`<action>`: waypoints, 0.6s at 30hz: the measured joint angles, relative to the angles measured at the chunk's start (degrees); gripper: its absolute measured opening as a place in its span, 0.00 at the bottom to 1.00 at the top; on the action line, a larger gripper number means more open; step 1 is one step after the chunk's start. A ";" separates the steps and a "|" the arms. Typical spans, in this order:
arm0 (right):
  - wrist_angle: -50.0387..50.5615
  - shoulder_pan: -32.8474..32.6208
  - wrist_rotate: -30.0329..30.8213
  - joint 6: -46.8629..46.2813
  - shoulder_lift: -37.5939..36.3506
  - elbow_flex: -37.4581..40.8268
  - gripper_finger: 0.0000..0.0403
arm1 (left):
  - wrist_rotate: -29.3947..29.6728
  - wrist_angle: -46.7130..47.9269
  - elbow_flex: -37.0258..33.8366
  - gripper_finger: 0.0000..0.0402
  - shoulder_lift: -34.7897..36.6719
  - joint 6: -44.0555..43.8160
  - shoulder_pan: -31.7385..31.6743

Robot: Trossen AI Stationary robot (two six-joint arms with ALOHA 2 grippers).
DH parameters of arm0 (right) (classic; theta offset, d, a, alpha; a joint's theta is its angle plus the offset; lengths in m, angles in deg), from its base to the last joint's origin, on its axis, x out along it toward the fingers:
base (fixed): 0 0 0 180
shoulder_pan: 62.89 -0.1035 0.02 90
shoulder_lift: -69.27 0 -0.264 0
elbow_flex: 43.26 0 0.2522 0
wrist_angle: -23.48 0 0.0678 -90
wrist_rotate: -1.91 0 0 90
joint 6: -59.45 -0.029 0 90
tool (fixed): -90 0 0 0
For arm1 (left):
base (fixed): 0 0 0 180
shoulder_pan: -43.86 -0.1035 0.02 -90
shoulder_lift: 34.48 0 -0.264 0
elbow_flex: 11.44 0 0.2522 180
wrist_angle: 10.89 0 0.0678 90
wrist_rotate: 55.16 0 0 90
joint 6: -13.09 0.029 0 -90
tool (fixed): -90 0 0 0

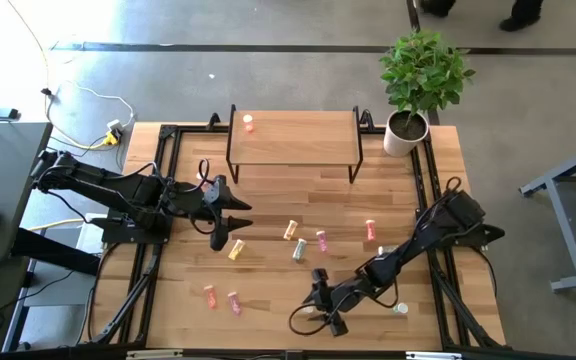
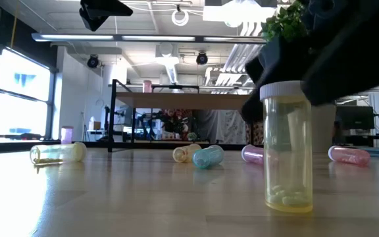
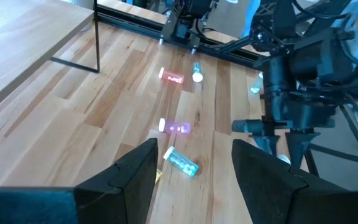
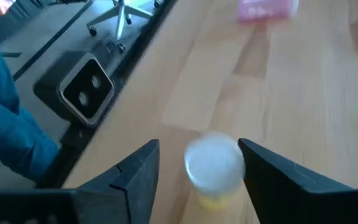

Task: Pick and place medicine bottles onto shelf by color
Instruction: Put the bottom yellow pill bottle on the shelf

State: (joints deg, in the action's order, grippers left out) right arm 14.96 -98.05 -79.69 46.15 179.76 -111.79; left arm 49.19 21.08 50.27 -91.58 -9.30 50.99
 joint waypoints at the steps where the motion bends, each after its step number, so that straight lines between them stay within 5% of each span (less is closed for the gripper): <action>1: 0.78 0.00 0.00 0.33 0.13 -0.84 0.48 | 0.00 0.00 0.00 0.49 0.00 0.00 0.00; 18: 7.47 0.26 0.28 -6.29 0.56 -3.18 0.24 | 0.00 0.02 0.02 0.49 0.00 -0.02 0.00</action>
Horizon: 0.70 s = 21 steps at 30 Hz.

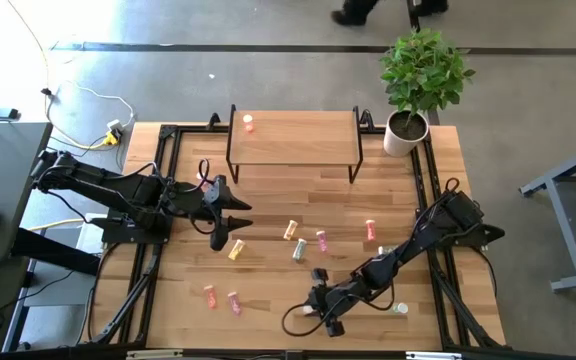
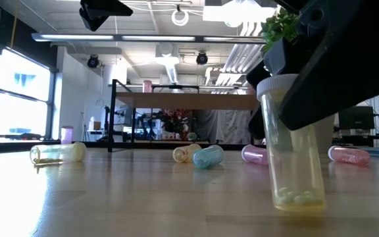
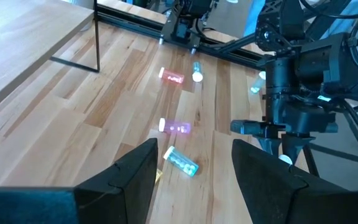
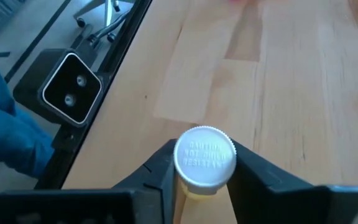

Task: Pick and place medicine bottles onto shelf by color
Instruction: Put the bottom yellow pill bottle on the shelf

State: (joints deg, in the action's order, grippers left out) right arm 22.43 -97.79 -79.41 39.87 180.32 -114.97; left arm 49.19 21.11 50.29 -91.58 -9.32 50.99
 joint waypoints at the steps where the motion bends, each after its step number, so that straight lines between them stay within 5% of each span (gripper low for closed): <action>1: -0.03 0.00 0.00 -0.26 0.00 0.00 0.23 | 0.00 0.00 0.00 0.49 0.00 -0.02 0.00; 21: 1.30 2.34 1.73 -4.02 -0.03 -6.63 0.24 | -0.02 0.90 0.02 0.49 1.12 0.57 -2.53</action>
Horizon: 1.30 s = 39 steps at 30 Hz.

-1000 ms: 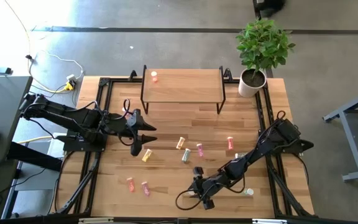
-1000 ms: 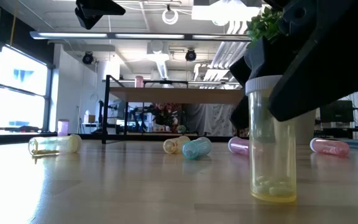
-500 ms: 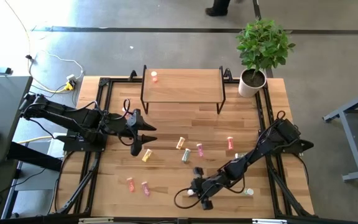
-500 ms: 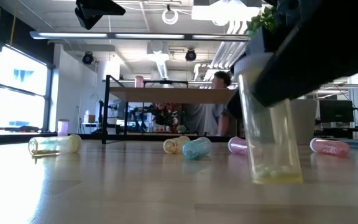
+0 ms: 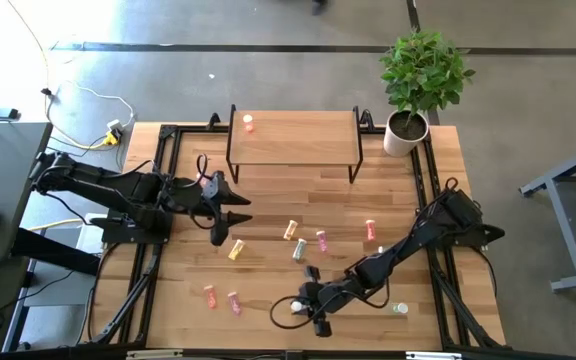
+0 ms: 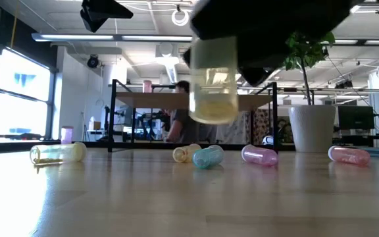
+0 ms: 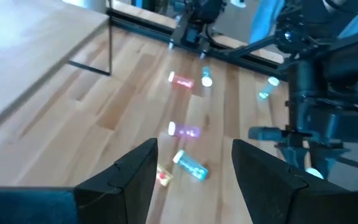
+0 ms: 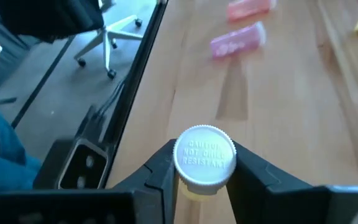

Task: Pick and place medicine bottles onto shelf by color
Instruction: Put the bottom yellow pill bottle on the shelf

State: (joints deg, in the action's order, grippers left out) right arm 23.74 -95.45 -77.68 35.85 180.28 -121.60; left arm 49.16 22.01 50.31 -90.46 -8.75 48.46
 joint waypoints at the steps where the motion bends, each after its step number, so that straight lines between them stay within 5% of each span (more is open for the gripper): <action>1: 0.37 0.38 0.00 0.00 -0.01 -0.49 0.24 | -0.02 0.38 0.00 0.49 0.17 0.11 -0.46; 10: 7.92 5.89 0.00 1.60 -0.10 -7.05 0.24 | -0.20 2.88 0.00 0.49 2.21 2.12 -4.99; 23: 30.63 16.97 -2.56 16.16 -0.10 -22.04 0.24 | -0.20 3.58 0.00 0.49 5.19 6.12 -12.47; 39: 46.89 25.52 -5.04 24.53 -0.12 -33.28 0.24 | -0.22 3.64 -0.02 0.49 8.06 7.07 -14.78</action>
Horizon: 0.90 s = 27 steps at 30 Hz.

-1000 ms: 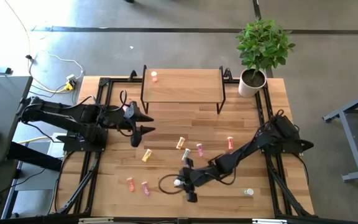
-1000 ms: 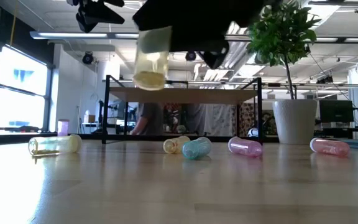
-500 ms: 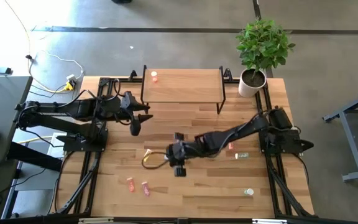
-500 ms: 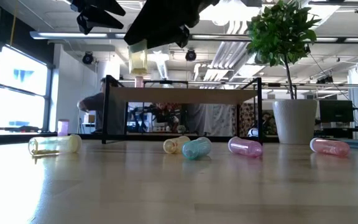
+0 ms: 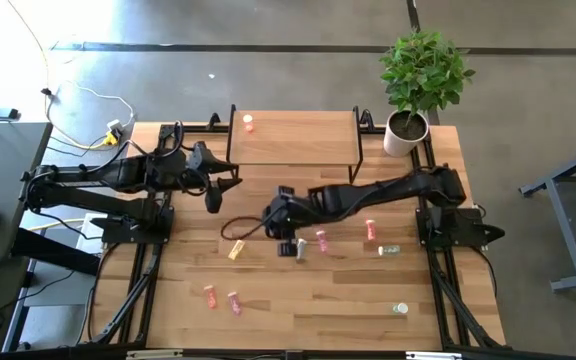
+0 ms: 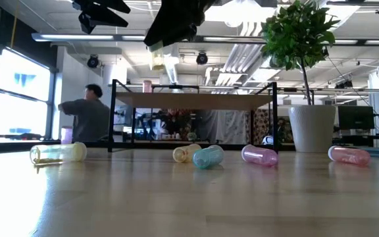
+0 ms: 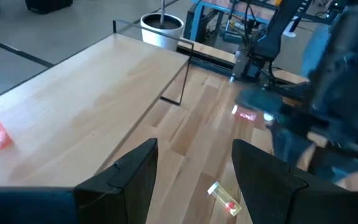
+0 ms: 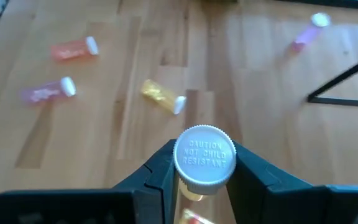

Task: Pick and place medicine bottles onto shelf by color
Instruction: Put the bottom yellow pill bottle on the shelf

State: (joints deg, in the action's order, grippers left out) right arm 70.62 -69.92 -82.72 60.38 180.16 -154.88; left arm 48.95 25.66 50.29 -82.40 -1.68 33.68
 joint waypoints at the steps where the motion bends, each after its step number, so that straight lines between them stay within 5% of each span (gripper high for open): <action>1: 0.99 0.58 -0.01 0.47 0.00 -0.83 0.24 | 0.00 -0.02 0.00 0.49 0.03 0.00 0.00; 16: 17.74 8.71 -0.07 4.44 -0.09 -17.67 0.24 | 0.00 0.11 0.00 0.49 0.02 -0.01 0.00; 27: 21.43 11.16 -4.17 5.81 -2.57 -18.05 0.24 | 0.09 -0.03 0.00 0.49 0.00 -0.01 0.00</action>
State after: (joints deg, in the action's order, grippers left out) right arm 92.05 -58.77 -86.89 66.19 177.60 -172.93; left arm 49.03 25.62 50.29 -82.40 -1.69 33.68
